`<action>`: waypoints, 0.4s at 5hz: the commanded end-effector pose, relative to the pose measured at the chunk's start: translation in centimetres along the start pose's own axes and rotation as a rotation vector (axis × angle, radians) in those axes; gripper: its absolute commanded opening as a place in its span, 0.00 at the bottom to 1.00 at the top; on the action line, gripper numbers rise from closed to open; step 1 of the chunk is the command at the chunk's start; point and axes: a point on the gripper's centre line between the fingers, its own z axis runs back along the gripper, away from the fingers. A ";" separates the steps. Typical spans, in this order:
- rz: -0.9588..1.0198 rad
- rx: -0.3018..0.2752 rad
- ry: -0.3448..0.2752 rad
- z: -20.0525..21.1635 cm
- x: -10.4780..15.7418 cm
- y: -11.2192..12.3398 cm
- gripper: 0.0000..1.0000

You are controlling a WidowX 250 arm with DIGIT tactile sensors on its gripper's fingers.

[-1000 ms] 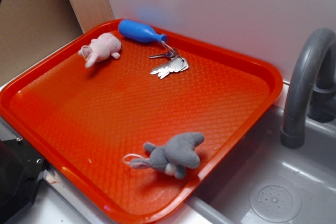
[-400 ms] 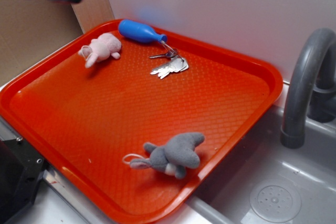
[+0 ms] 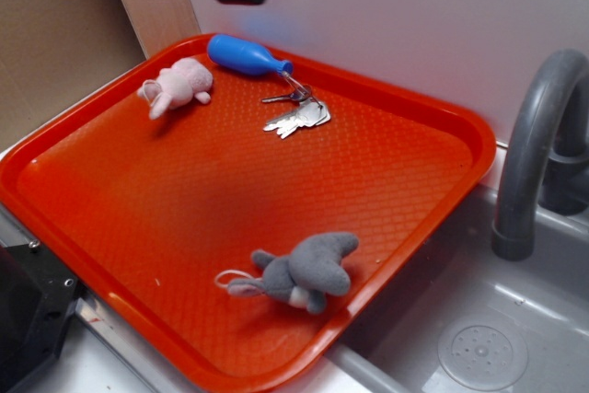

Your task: Grab the silver keys.

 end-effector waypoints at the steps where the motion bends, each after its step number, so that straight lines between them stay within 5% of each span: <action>1: 0.472 -0.136 -0.099 0.8 3.4 3.6 1.00; 2: 0.671 -0.202 -0.144 -0.5 4.1 4.3 1.00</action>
